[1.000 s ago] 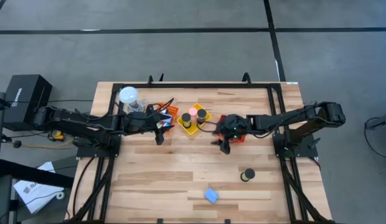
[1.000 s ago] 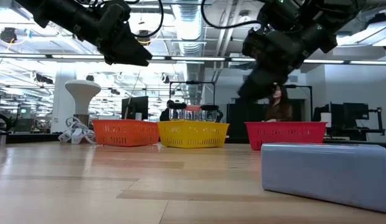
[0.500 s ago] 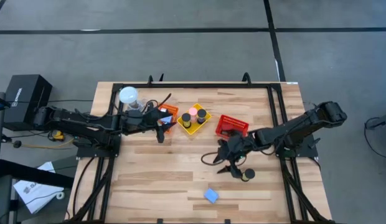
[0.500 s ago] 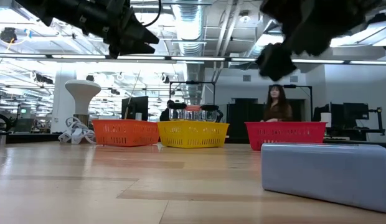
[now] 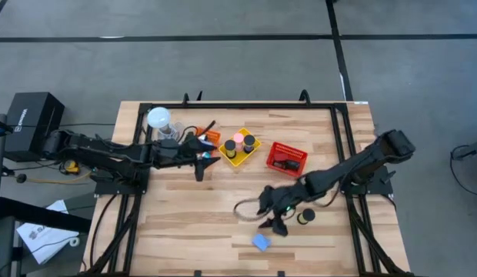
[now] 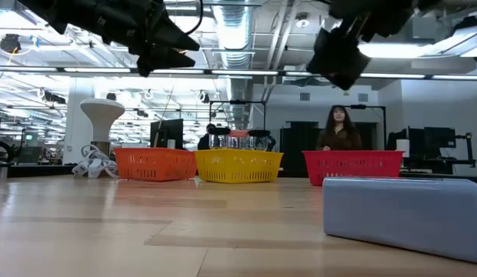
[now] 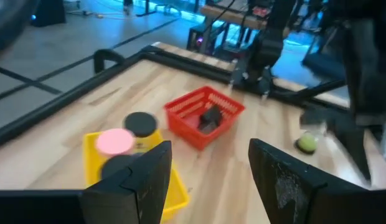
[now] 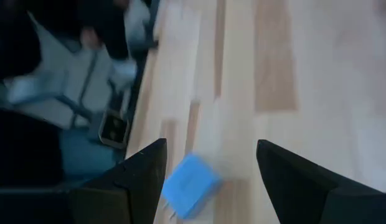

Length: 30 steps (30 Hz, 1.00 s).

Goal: Pick & Place Office items
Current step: Put the blue charger adapter in the orange bin

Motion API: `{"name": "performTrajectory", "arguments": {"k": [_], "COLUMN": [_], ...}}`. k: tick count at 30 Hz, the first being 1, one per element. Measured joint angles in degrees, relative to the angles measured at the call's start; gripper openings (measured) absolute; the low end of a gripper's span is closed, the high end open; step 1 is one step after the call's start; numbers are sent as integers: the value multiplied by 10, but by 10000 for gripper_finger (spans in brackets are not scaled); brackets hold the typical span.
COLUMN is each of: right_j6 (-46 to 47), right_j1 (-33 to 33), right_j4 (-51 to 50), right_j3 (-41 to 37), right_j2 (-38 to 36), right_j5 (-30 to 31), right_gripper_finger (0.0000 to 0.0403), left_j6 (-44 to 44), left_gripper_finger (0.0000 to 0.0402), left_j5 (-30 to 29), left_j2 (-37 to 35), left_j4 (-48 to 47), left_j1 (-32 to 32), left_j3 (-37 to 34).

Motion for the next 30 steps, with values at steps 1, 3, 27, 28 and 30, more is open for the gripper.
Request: {"name": "performTrajectory", "arguments": {"k": [1, 3, 27, 28, 30], "right_j6": [0, -3, 191, 190, 191], "right_j1": [8, 21, 83, 80, 78], "right_j4": [-27, -106, -676, -673, -678], "right_j3": [23, 79, 567, 568, 568], "right_j2": [20, 56, 402, 402, 403], "right_j5": [-3, -18, -22, -26, -31], "right_gripper_finger": [240, 240, 240, 240, 240], "left_j6": [-7, -21, -76, -76, -76], "left_gripper_finger": [210, 210, 210, 210, 210], "left_j5": [1, 1, 0, 0, 0], "left_j2": [4, 12, 13, 13, 13], "left_j4": [5, 17, 46, 46, 46], "left_j1": [-4, -16, -91, -91, -91], "left_j3": [1, 0, 0, 0, 0]}}
